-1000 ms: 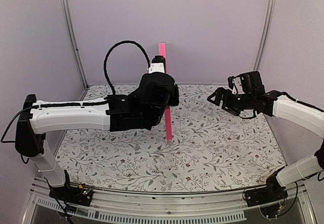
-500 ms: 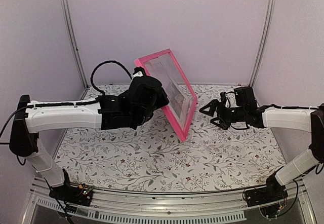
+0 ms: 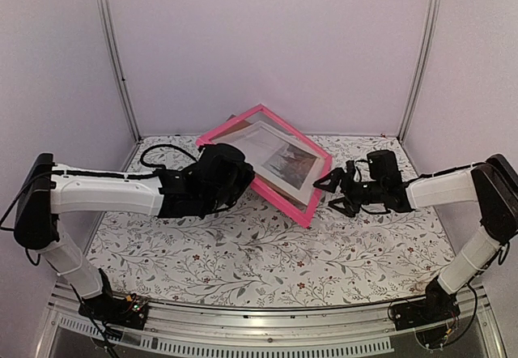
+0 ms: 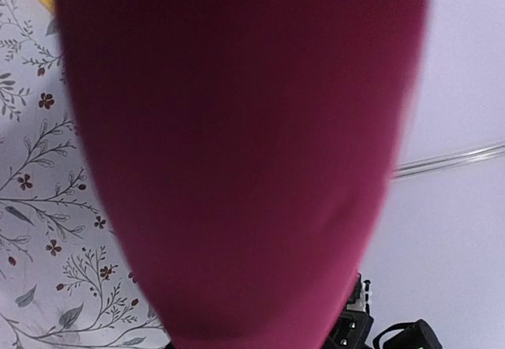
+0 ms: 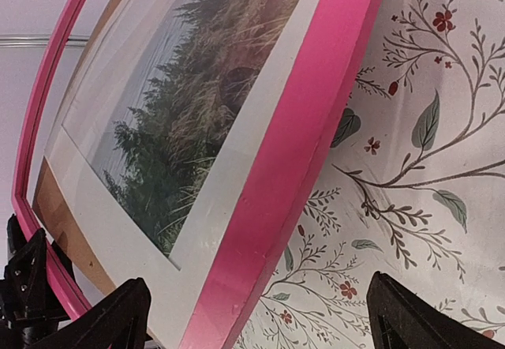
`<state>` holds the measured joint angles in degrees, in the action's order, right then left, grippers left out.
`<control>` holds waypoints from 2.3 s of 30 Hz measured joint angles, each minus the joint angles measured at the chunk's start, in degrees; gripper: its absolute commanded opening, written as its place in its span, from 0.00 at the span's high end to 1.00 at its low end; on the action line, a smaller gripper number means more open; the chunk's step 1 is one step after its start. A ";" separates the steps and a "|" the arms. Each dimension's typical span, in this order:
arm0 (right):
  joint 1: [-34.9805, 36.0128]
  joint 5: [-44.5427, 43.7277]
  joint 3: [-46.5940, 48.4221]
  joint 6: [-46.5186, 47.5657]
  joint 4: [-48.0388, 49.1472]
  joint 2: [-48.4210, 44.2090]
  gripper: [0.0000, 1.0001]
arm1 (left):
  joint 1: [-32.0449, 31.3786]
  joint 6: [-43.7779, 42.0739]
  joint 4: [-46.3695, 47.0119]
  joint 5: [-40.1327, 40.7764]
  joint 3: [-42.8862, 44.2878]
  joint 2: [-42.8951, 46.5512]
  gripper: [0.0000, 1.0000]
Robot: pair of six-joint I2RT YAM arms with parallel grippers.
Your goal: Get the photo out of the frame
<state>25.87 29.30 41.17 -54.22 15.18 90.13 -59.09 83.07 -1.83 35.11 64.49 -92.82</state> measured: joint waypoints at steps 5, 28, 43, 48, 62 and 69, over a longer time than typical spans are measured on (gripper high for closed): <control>0.00 -0.04 -0.48 -0.48 1.29 1.90 0.01 | 1.77 8.20 4.04 -3.34 -6.51 1.38 1.00; -2.43 -1.79 -7.08 3.54 -1.44 -6.49 0.01 | 2.58 32.52 16.63 -13.14 -21.53 -1.20 1.00; -2.73 -1.84 -5.99 10.54 -8.85 -8.20 0.01 | -2.16 35.10 17.29 -17.75 -25.46 -5.46 0.15; -2.75 -2.89 -4.68 12.55 -10.93 -8.20 0.01 | -2.75 36.65 12.02 -20.70 -24.72 -1.99 0.01; -2.78 -8.87 0.90 17.62 -17.77 -5.20 0.01 | 0.33 19.54 -20.65 -22.36 -19.63 6.16 0.01; -2.78 -12.96 3.08 19.61 -21.55 -3.72 0.01 | 8.70 -7.10 -27.76 -21.51 -9.42 7.54 0.01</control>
<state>23.09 16.34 44.25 -34.61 -6.37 86.41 -50.39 75.96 -29.58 13.61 55.07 -85.27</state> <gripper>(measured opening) 0.990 0.993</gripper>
